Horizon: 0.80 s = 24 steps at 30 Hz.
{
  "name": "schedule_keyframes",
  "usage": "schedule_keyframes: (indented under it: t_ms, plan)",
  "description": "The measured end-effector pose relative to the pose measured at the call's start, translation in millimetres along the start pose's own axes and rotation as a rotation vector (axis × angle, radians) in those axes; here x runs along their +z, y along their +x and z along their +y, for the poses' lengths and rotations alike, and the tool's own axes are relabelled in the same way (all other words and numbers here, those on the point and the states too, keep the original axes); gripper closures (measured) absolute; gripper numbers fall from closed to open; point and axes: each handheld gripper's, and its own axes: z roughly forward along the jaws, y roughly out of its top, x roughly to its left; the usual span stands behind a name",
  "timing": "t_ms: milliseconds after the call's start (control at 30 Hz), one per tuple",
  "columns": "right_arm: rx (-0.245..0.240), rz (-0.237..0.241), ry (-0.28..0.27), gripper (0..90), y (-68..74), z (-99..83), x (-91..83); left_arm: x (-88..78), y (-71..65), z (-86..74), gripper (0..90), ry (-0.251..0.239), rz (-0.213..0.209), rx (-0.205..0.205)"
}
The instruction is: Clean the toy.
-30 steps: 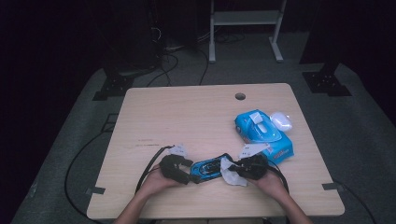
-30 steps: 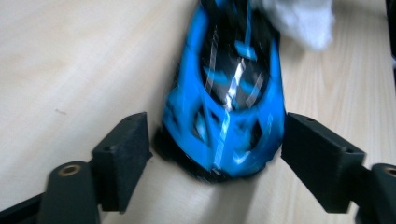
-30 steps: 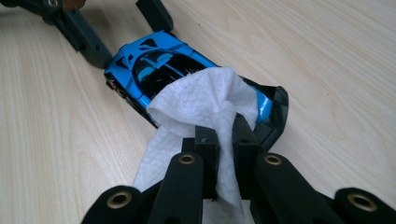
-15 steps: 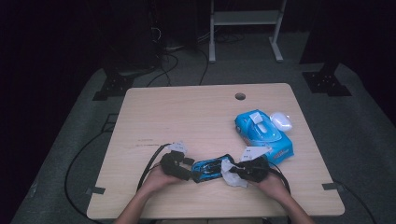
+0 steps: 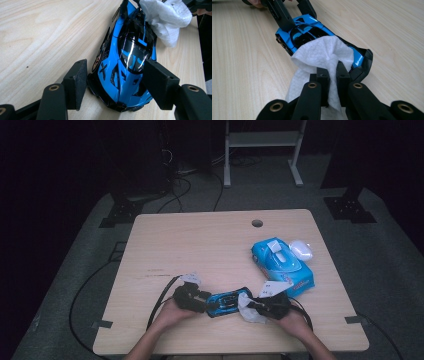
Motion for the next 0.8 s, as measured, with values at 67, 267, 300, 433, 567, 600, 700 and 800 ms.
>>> schedule_keyframes:
  t_ms: [67,267,300,433,567,600,700,800]
  plan:
    - [-0.007,-0.001,-0.002,84.7,1.4,-1.2,-1.1,0.2,-1.6,-0.2,37.0,-0.003,0.001,0.013]
    - [-0.042,-0.018,-0.013,84.9,8.9,-6.1,-4.6,-0.2,-2.0,-1.5,32.9,0.014,-0.017,0.001]
    - [-0.048,-0.019,-0.017,84.9,11.1,-7.4,-5.5,-0.3,-2.2,-1.8,32.9,0.017,-0.023,0.002]
    - [-0.073,-0.028,-0.016,84.9,16.0,-10.3,-8.6,-1.0,-4.2,-2.5,33.3,0.031,-0.04,0.018]
    - [-0.079,-0.029,-0.015,84.9,18.3,-11.1,-9.8,-1.4,-6.3,-2.6,38.7,0.03,-0.061,0.038]
    - [-0.082,-0.03,-0.014,84.9,19.0,-11.3,-10.3,-1.5,-7.6,-2.7,41.2,0.025,-0.066,0.049]
    - [-0.085,-0.03,-0.012,84.9,20.6,-13.0,-12.3,-0.5,-8.1,-2.2,43.2,0.034,-0.084,0.058]
    - [-0.087,-0.033,-0.018,84.9,21.4,-14.9,-13.5,0.5,-8.3,-2.3,44.2,0.033,-0.1,0.054]
